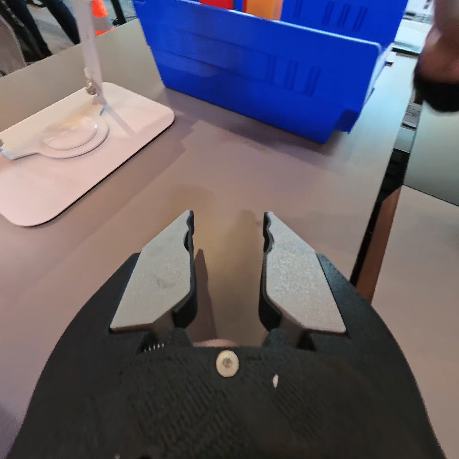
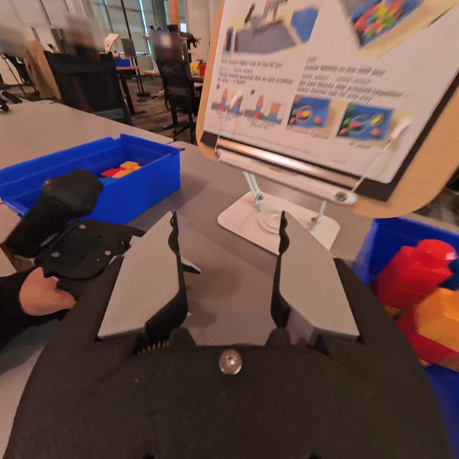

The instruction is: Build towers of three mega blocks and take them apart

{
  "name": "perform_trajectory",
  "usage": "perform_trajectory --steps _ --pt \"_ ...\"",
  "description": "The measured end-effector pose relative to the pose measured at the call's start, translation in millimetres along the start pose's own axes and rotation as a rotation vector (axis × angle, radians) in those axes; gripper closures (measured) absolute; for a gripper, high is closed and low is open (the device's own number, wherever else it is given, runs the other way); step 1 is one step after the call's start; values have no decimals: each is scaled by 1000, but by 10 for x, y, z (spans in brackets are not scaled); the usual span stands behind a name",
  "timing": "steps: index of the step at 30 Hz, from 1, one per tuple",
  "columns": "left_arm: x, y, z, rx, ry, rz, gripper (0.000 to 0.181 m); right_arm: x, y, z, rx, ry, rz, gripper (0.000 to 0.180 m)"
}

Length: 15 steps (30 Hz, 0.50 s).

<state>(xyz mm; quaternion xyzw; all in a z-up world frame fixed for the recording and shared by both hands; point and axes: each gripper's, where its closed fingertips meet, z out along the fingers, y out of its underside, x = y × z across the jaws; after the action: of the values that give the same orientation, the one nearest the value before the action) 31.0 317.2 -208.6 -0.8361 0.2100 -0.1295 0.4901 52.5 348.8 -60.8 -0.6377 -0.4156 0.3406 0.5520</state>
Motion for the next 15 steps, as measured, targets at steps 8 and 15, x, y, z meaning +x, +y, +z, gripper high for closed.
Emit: perform_trajectory --steps 8,15 --pt "-391 48 -108 6 -190 -69 128 -149 878 581 -143 -27 -79 104" --pt "-477 40 -154 25 -243 -87 128 -264 974 555 -174 -68 -60 104"
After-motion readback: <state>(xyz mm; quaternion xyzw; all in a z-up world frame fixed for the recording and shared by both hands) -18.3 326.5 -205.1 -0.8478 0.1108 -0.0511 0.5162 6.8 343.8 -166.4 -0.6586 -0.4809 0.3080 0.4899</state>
